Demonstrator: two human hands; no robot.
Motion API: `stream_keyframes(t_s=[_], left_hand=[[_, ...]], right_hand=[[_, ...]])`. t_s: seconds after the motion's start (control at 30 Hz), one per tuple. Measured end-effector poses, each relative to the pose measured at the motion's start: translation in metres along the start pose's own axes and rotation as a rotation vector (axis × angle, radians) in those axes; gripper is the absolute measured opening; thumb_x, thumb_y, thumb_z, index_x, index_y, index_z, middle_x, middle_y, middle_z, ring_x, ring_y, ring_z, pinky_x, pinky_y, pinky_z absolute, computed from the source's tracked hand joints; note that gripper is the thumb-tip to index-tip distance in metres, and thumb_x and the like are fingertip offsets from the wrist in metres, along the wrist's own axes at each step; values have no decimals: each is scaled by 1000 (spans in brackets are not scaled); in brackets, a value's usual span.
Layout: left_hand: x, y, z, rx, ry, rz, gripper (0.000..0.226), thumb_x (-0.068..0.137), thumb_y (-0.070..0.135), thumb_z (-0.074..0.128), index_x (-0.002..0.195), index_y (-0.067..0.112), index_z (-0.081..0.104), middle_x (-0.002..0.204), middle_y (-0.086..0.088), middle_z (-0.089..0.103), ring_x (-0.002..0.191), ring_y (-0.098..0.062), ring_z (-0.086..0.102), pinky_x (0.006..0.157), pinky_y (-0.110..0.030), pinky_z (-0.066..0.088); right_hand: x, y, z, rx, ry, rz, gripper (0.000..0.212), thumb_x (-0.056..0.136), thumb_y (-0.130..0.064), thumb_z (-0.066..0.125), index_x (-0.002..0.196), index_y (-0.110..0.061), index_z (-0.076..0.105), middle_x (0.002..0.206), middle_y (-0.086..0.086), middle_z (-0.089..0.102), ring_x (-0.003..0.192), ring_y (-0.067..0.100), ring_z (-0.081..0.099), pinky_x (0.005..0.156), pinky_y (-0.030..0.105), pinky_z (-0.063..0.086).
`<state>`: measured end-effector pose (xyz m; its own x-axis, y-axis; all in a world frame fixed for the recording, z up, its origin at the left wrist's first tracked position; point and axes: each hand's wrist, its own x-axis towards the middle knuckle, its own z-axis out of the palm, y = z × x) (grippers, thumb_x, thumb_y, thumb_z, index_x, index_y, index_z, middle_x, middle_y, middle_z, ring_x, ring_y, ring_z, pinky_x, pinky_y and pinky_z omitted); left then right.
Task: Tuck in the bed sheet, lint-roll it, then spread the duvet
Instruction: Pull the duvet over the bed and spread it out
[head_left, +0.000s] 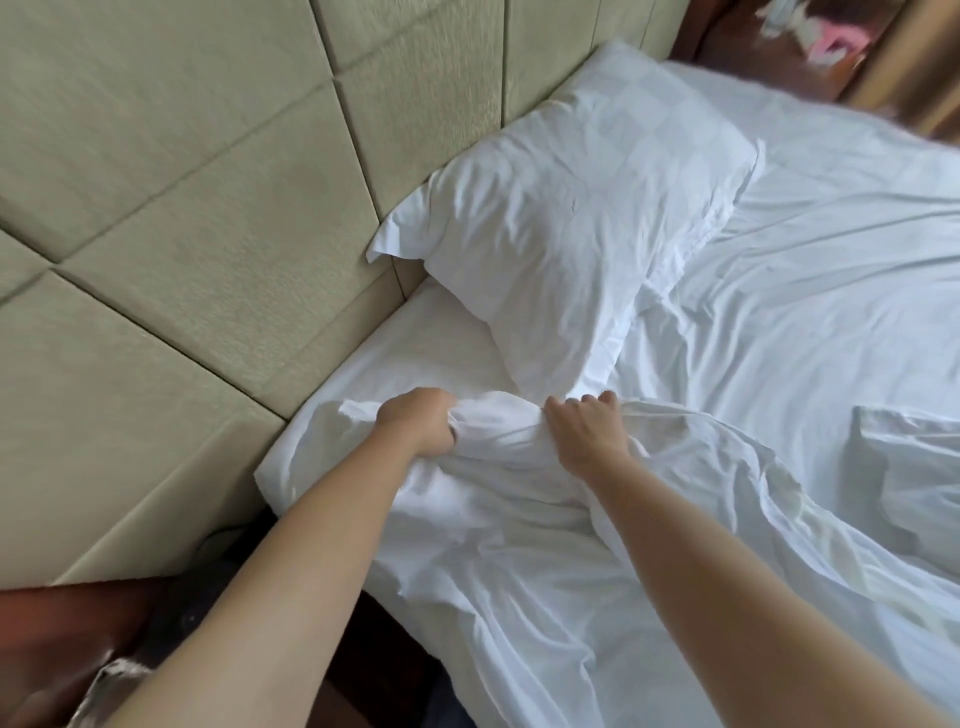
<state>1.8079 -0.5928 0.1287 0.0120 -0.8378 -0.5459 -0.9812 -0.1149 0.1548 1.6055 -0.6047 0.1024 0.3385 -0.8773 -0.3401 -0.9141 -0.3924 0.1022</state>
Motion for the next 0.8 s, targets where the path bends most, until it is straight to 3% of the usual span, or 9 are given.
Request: stream_keyframes(t_s=[0.1, 0.4, 0.5, 0.63, 0.73, 0.8], left_hand=[[-28, -14, -20, -51, 159, -77, 23, 87, 16, 48, 107, 17, 59, 109, -5, 62, 97, -28, 59, 70, -29, 42], [-59, -99, -116, -237, 497, -313, 28, 88, 16, 50, 115, 17, 61, 116, -12, 63, 108, -34, 58, 81, -33, 45], [-56, -142, -110, -278, 392, -388, 33, 95, 28, 42, 120, 16, 60, 123, -13, 60, 114, -34, 56, 90, -37, 45], [-45, -193, -57, -286, 185, -460, 39, 96, 36, 41, 126, 15, 56, 128, -13, 58, 119, -32, 55, 96, -39, 45], [-30, -203, -13, -227, 111, -458, 38, 92, 26, 48, 129, 17, 49, 130, -11, 53, 122, -30, 51, 94, -36, 43], [-21, -201, 15, -165, 89, -429, 50, 89, 16, 52, 136, 22, 37, 134, -10, 44, 124, -29, 44, 93, -38, 42]], right_hand=[[5, -13, -40, 47, 153, 10, 24, 84, -6, 49, 103, -21, 54, 100, -1, 67, 98, 24, 60, 80, 35, 32], [90, -101, -195, 95, 515, -111, 23, 86, -3, 45, 105, -11, 57, 104, 10, 65, 100, 31, 57, 90, 40, 33], [113, -147, -193, 96, 474, -194, 26, 84, -3, 45, 106, -10, 56, 107, 10, 63, 103, 32, 55, 89, 39, 32], [128, -198, -126, 83, 343, -242, 25, 86, -3, 45, 108, -12, 56, 110, 9, 59, 109, 30, 50, 94, 39, 29], [135, -213, -81, 39, 229, -196, 33, 84, 0, 49, 113, -15, 54, 116, 6, 53, 114, 28, 45, 103, 39, 24], [140, -217, -60, 12, 162, -187, 38, 83, -3, 54, 117, -19, 52, 123, 4, 50, 119, 25, 41, 104, 38, 24]])
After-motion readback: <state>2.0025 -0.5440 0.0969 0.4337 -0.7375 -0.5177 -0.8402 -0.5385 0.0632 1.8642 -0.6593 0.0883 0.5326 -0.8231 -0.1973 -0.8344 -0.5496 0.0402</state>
